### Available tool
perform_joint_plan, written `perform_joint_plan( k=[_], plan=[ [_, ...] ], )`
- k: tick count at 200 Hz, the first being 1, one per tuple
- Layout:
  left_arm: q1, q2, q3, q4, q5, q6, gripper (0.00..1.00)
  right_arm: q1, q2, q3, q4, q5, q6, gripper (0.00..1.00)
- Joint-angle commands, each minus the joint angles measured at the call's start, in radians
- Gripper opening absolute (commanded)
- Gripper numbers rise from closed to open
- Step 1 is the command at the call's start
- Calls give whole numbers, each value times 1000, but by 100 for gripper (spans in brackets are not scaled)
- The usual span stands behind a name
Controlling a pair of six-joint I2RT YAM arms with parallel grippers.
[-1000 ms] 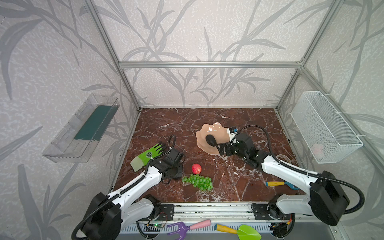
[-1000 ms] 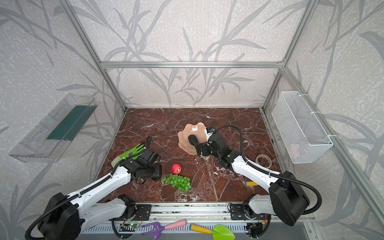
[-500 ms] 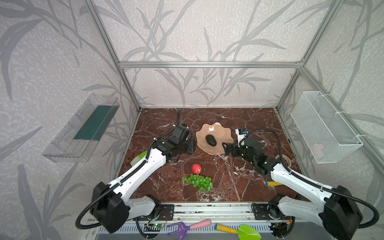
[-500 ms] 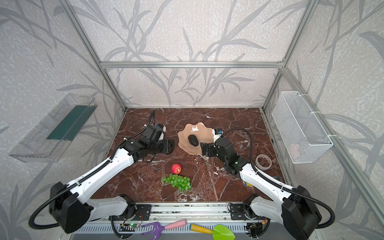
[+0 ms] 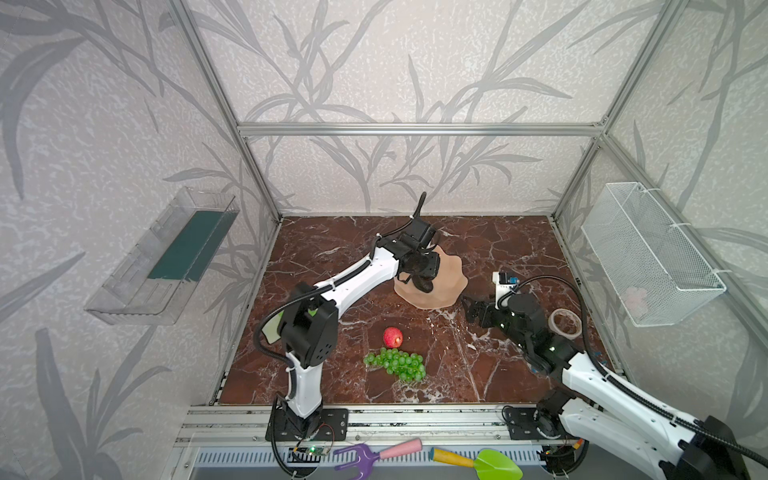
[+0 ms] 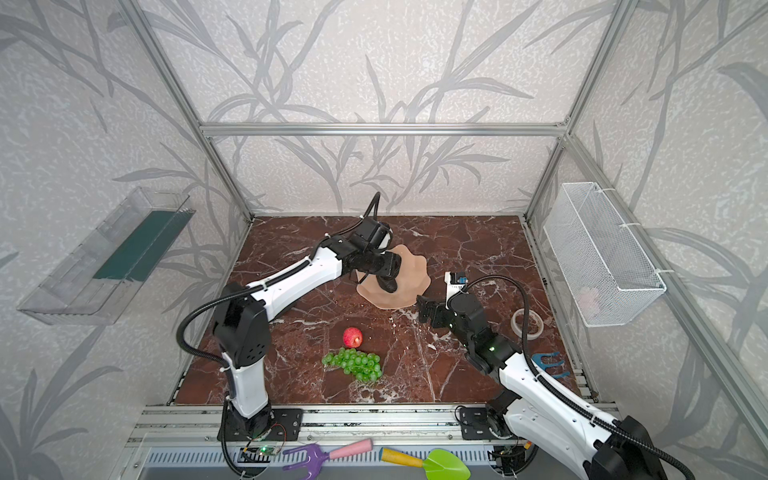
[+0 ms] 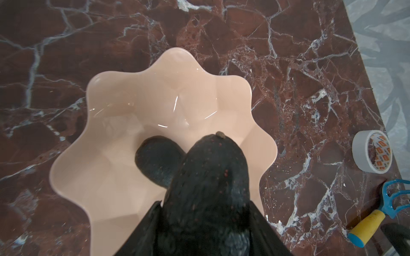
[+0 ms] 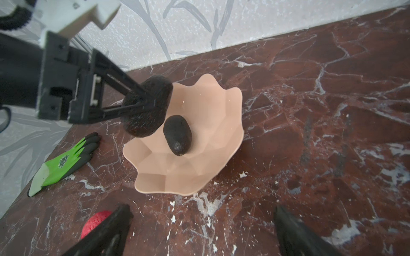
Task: Place and organize the fake fruits in the fruit bowl
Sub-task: 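Lower the avocado into the bowl beside the first and open the left gripper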
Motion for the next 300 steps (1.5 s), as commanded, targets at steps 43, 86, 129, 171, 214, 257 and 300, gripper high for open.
perform_joint_plan(
  k=[43, 86, 129, 171, 214, 257, 300],
  plan=[
    [-34, 238, 262, -100, 7, -1, 50, -5, -97, -42, -92, 25, 31, 99],
    [-36, 283, 257, -81, -16, -24, 50, -5, -114, -44, -107, 28, 20, 99],
    [-36, 317, 249, -47, -14, -56, 51, -5, -112, -43, -103, 18, 24, 99],
    [-35, 353, 257, -34, -15, -73, 54, -6, -106, -43, -102, 16, 21, 100],
    [-34, 368, 274, -49, -7, -95, 64, -6, -99, -37, -103, 16, 15, 99],
    [-34, 296, 253, -27, 3, -103, 73, -6, -84, 10, -140, 16, -35, 100],
    [-18, 78, 120, 45, -99, -94, 78, -6, -37, 82, -159, -47, -95, 99]
  ],
)
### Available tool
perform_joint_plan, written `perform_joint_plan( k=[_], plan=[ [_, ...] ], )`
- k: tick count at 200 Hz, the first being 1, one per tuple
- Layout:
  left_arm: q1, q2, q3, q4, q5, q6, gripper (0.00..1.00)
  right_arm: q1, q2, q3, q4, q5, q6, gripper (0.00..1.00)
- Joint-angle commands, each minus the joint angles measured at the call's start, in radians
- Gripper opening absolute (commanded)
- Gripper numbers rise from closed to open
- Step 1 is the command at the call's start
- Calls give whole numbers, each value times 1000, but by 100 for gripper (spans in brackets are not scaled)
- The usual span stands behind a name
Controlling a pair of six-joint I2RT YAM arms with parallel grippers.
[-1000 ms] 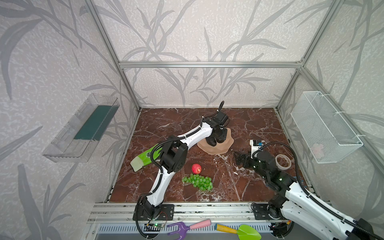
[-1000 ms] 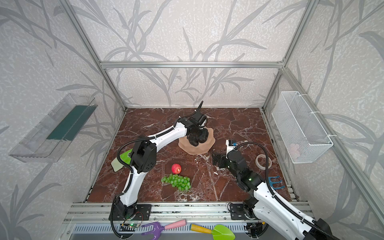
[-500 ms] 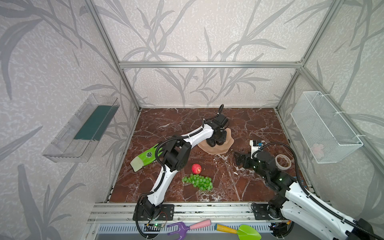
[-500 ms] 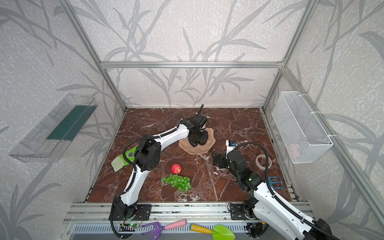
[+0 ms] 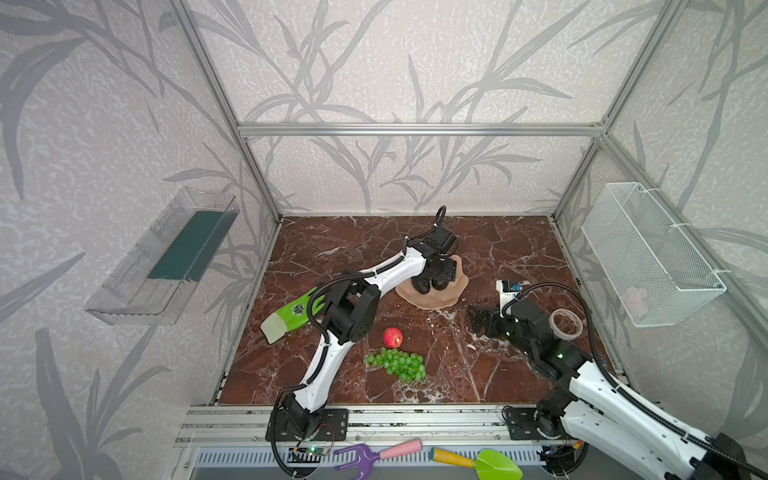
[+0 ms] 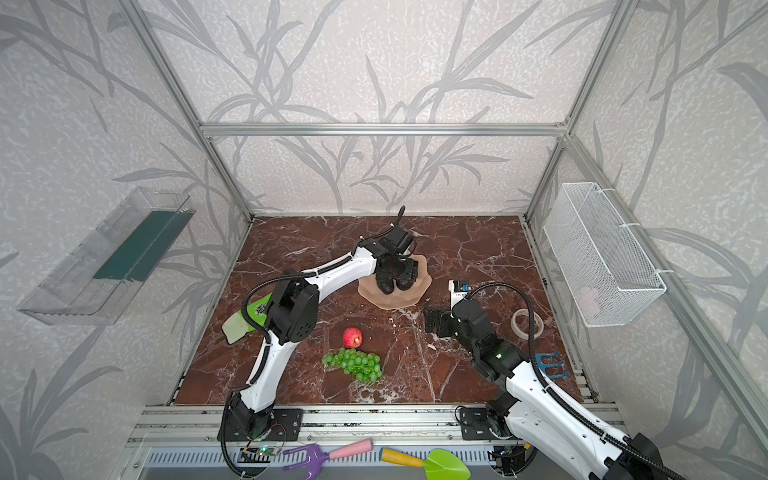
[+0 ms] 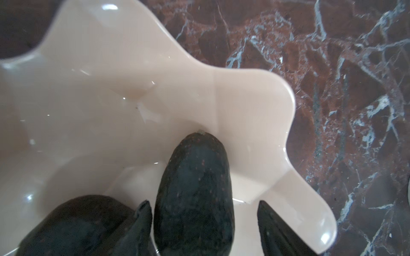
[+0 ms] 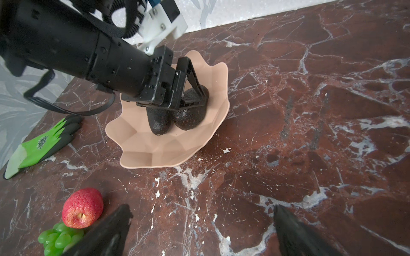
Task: Place and organize the fake fruits in the fruit bowl
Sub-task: 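Lower the avocado into the bowl beside the first and open the left gripper, then grasp the red apple with the right gripper while the left arm draws back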
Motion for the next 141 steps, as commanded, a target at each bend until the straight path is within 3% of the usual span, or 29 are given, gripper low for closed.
perform_joint_plan(
  k=[1, 38, 73, 105, 141],
  plan=[
    [14, -195, -75, 58, -80, 0, 78, -5, 29, 67, -11, -54, -52, 99],
    [71, -532, -398, 246, -149, 11, 82, 45, 157, 144, 1, -143, -67, 96],
    [166, -905, -765, 327, -241, 21, 88, 203, 339, 273, -37, -110, -93, 94],
    [278, -1223, -1011, 268, -310, 27, 95, 336, 520, 372, 0, -100, -86, 93],
    [342, -1449, -1098, 130, -362, 52, 97, 424, 717, 479, 41, -117, -64, 92]
  ],
)
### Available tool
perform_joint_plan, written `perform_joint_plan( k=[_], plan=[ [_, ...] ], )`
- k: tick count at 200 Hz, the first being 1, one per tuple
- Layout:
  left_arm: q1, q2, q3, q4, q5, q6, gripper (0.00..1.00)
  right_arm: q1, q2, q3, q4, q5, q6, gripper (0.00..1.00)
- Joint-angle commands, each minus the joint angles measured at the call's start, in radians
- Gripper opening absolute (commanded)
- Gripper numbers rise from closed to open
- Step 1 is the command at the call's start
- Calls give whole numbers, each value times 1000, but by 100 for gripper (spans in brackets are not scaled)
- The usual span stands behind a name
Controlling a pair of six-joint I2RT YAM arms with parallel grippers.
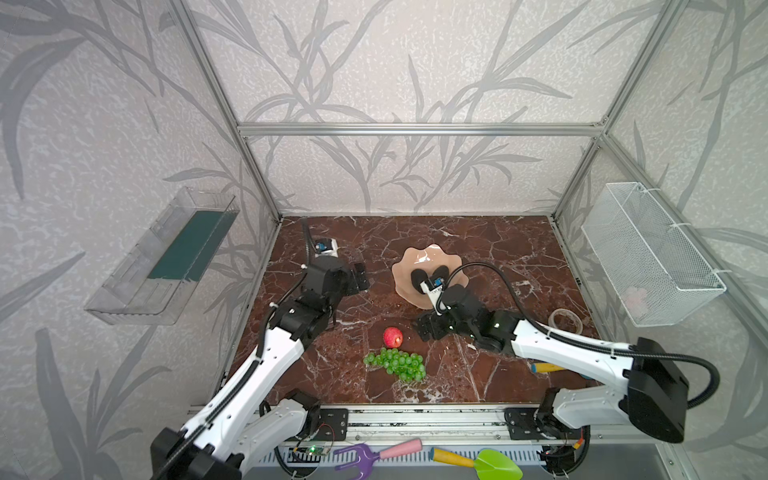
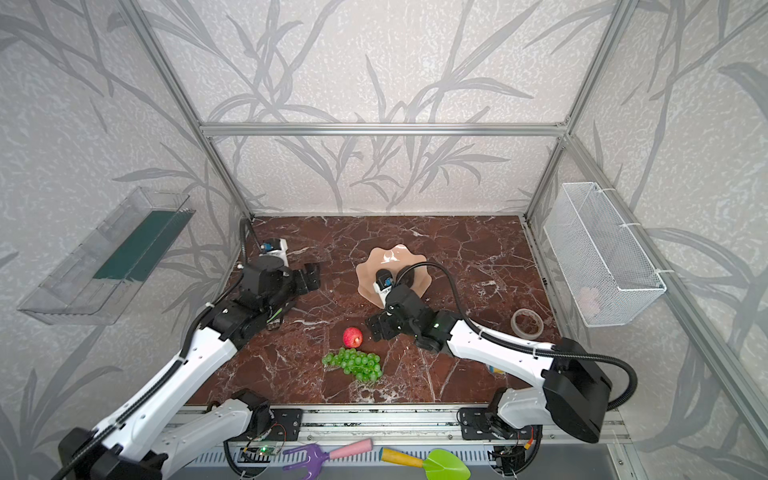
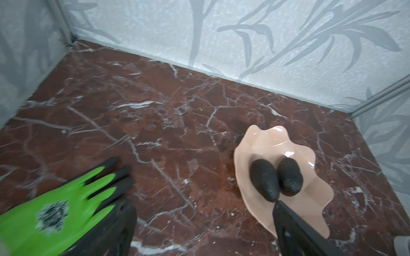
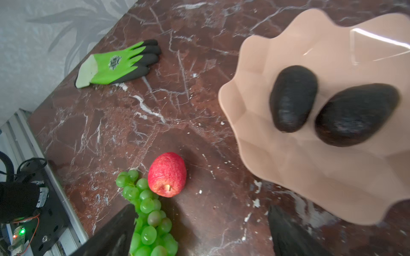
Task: Place and organize the fake fruits in the fruit bowl
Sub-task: 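Grasp the red apple with the right gripper while the left arm draws back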
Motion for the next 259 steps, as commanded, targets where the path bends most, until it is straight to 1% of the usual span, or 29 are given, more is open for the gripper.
perform_joint_plan(
  k=[1, 9, 13, 29, 40, 65, 116, 180, 199, 220, 235, 259],
  plan=[
    [22, -107, -32, -86, -80, 26, 97, 47, 101, 67, 31, -13, 11, 92],
    [26, -141, -42, -108, -107, 32, 97, 49, 139, 91, 32, -8, 18, 91],
    [28, -153, -43, -119, -117, 34, 97, 81, 158, 98, 38, -4, 23, 90],
    [35, -190, -42, -153, -143, 42, 98, 99, 225, 112, 82, -4, 48, 89],
    [37, -204, -35, -170, -144, 45, 98, 103, 263, 124, 101, -10, 63, 88],
    [39, -211, -14, -202, -144, 74, 98, 108, 338, 148, 109, 23, 82, 87],
    [41, -215, -11, -214, -149, 74, 98, 108, 411, 165, 128, 60, 91, 85],
    [41, -230, -24, -211, -140, 57, 98, 109, 462, 191, 155, 44, 103, 80],
    [41, -232, -28, -214, -140, 52, 98, 110, 469, 195, 163, 39, 107, 76],
    [42, -234, -29, -213, -139, 50, 98, 109, 468, 195, 164, 36, 107, 66],
    [42, -235, -29, -214, -140, 52, 98, 108, 449, 189, 165, 37, 106, 58],
    [42, -236, -30, -213, -141, 49, 98, 109, 391, 175, 153, 52, 98, 52]
  ],
)
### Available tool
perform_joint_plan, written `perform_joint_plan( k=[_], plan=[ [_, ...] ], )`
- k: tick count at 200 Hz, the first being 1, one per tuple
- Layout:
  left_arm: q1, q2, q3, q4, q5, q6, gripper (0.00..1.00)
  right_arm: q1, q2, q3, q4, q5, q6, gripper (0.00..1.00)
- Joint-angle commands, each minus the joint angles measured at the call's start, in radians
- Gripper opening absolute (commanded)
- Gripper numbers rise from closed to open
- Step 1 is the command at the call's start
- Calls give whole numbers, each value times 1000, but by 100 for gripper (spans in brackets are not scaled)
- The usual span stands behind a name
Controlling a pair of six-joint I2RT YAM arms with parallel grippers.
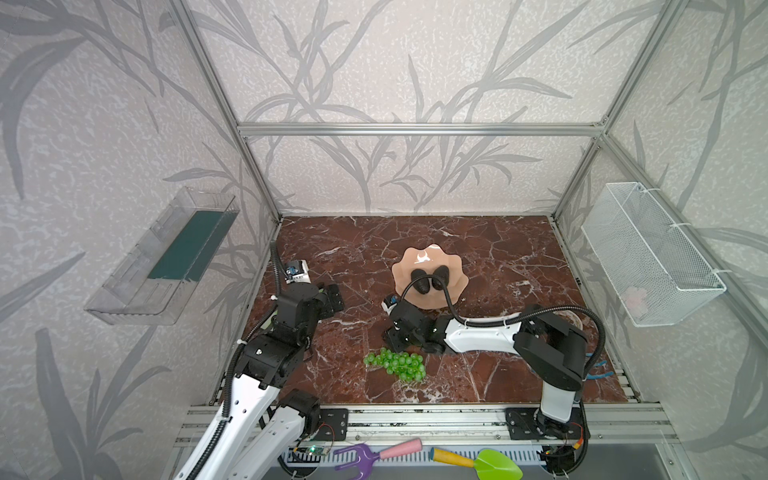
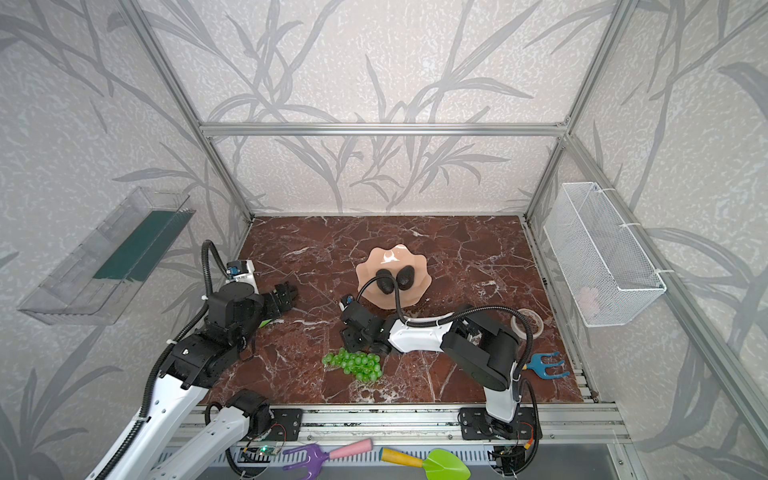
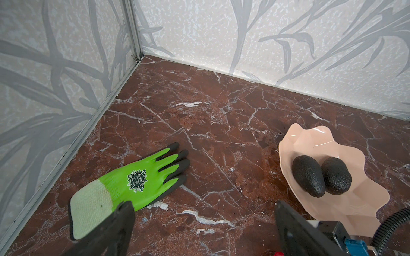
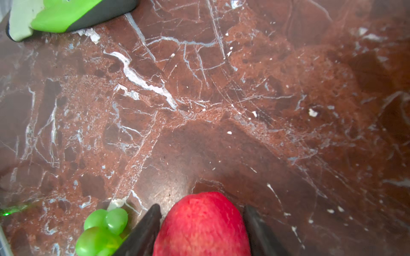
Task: Place and organize the fake fruits in the fruit bowl
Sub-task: 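Grasp the red apple with the right gripper while the left arm draws back, then place the red apple in the bowl next to the avocados with the right gripper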
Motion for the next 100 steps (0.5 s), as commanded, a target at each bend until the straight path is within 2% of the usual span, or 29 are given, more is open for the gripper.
perform_joint_plan(
  k=[1, 55, 71, 100],
  plan=[
    [7, -10, 5, -18, -20, -11, 98, 2, -72, 1, 3, 17, -7, 52],
    [6, -12, 1, -18, -21, -18, 98, -15, -289, -14, -83, 105, -86, 49],
    [7, -14, 0, -18, -19, -18, 98, -43, -351, -18, -120, 121, -116, 49],
    [8, -19, -3, -15, -18, -21, 98, -168, -398, -32, -127, 108, -156, 50]
  ],
)
